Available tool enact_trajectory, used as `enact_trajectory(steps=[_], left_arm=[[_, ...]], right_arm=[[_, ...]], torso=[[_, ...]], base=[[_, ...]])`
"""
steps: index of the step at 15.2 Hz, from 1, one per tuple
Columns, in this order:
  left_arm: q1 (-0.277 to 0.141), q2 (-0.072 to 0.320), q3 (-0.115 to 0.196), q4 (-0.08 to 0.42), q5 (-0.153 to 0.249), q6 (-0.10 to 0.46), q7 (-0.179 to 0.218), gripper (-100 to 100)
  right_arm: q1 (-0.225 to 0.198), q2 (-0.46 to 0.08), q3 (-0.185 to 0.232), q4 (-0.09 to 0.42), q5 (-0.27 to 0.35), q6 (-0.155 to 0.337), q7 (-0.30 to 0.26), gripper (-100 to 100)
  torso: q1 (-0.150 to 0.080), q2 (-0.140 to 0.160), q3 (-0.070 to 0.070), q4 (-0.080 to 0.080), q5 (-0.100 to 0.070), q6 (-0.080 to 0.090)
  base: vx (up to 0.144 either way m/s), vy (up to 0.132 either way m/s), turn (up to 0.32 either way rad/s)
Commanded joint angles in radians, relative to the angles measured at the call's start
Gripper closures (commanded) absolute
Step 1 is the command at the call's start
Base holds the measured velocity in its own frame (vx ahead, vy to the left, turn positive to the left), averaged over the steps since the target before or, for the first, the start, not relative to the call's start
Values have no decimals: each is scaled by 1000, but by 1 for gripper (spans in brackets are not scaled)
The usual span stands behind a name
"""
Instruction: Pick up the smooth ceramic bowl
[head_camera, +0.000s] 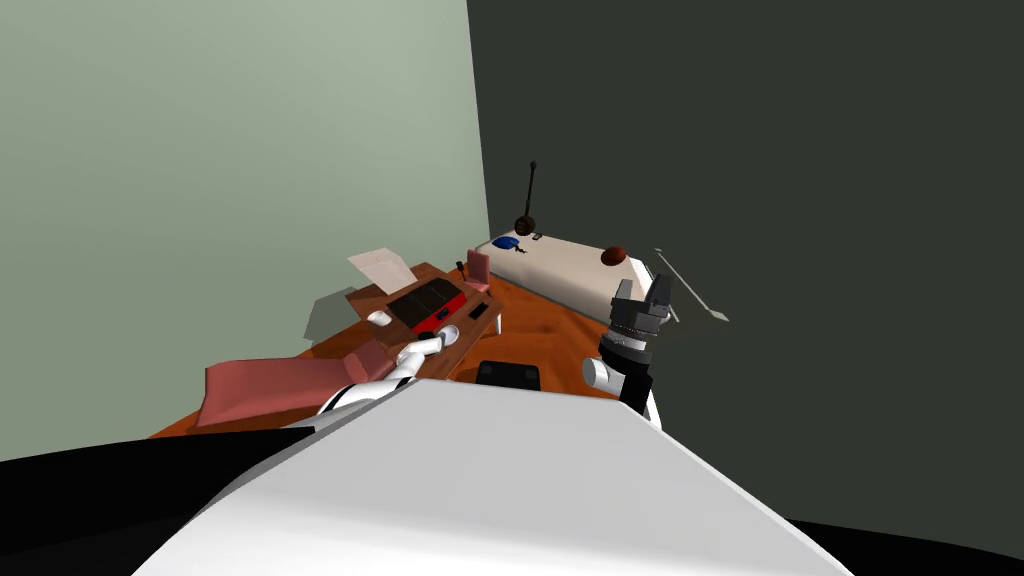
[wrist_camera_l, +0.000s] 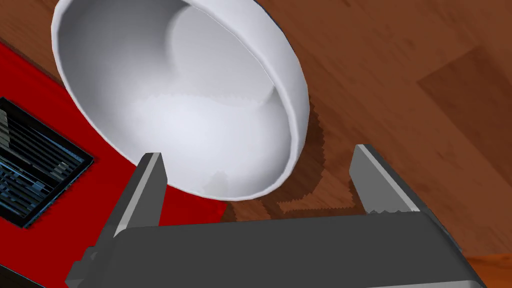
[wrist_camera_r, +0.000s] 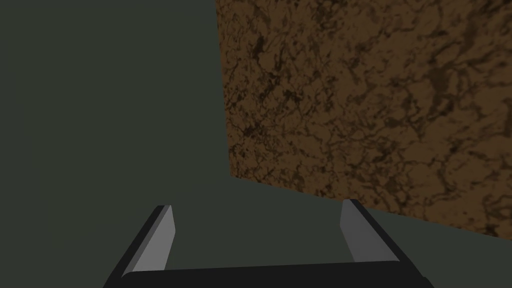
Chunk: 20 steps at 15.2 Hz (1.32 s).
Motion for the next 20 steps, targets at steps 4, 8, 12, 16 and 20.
enact_trajectory(steps=[4, 8, 12, 16, 20], left_arm=[[-25, 1, 5, 65, 15, 30, -3, -100], [-16, -18, -8, 94, -6, -33, 16, -100], [-21, -21, -14, 129, -4, -60, 17, -100], [-21, -22, -15, 136, -4, -70, 16, 100], [-17, -14, -6, 87, -3, -22, 13, 100]], right_arm=[[0, 0, 0, 0, 0, 0, 0, 0], [0, 0, 0, 0, 0, 0, 0, 0], [0, 0, 0, 0, 0, 0, 0, 0], [0, 0, 0, 0, 0, 0, 0, 0], [0, 0, 0, 0, 0, 0, 0, 0]], torso=[[-1, 0, 0, 0, 0, 0], [1, -3, -2, -1, 0, 0], [3, -5, -3, -1, 1, 0], [0, -2, -1, 0, 0, 0], [-3, 1, 1, 0, 0, -1]], base=[[-3, 9, -53], [35, 31, -4], [58, 49, 5], [6, 6, -3], [-29, -29, -4]])
